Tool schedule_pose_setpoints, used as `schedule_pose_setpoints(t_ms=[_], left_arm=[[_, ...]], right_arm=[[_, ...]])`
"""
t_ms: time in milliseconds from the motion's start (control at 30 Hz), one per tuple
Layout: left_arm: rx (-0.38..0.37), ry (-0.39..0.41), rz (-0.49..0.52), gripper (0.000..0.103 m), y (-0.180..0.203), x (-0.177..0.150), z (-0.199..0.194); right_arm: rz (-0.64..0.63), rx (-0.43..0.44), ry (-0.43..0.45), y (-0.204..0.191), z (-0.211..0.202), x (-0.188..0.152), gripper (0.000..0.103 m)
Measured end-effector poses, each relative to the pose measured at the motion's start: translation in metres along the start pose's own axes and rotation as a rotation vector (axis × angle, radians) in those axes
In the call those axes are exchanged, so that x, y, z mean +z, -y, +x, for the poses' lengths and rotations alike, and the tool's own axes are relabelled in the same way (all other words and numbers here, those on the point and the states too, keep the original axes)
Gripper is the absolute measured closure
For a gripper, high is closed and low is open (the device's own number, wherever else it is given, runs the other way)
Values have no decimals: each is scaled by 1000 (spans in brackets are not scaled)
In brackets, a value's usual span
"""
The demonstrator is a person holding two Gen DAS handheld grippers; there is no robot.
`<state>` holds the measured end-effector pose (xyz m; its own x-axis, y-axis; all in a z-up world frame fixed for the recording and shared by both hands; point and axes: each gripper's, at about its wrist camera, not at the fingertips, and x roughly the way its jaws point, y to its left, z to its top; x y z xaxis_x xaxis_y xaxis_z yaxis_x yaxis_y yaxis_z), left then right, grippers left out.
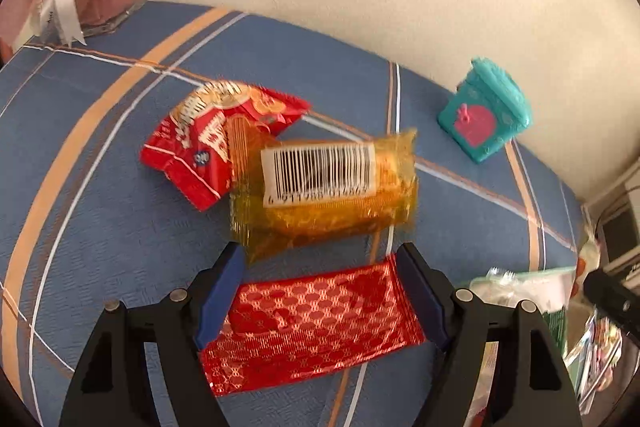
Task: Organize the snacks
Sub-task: 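Close the left gripper on the red wafer pack and lift it, then carry the red wafer pack over the tray with the left gripper while the right carries the cream packet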
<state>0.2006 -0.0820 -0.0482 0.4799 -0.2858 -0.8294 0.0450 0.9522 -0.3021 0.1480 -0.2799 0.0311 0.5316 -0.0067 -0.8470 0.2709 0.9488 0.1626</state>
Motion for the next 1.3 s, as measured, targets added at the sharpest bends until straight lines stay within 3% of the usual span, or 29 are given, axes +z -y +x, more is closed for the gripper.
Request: schedule_pose_setpoints(t_ms=[200,433,567,633,833,1100,1300], left_arm=[[-3,-92,33,25,7,-1,3],[92,-226,173,24,33,-14,8],[171,-256,256,29,47,-21,11],[178,-262,264,38,51,-23,10],[172,-259,212,55,50,-27,1],[141,-224,133,57,44,-32,-36],[114,-189,140,57,62,-39,-64]], right_arm=[[11,-4,1,4,-4,0,45],[19,-9,9,8,-18,-1,45],[25,-10,7,10,-24,-2,45],[28,-9,8,11,-27,-2,45],[37,-5,14,15,-41,-4,45],[54,-12,27,24,-67,-13,45],[63,-34,27,33,-81,-19,45]])
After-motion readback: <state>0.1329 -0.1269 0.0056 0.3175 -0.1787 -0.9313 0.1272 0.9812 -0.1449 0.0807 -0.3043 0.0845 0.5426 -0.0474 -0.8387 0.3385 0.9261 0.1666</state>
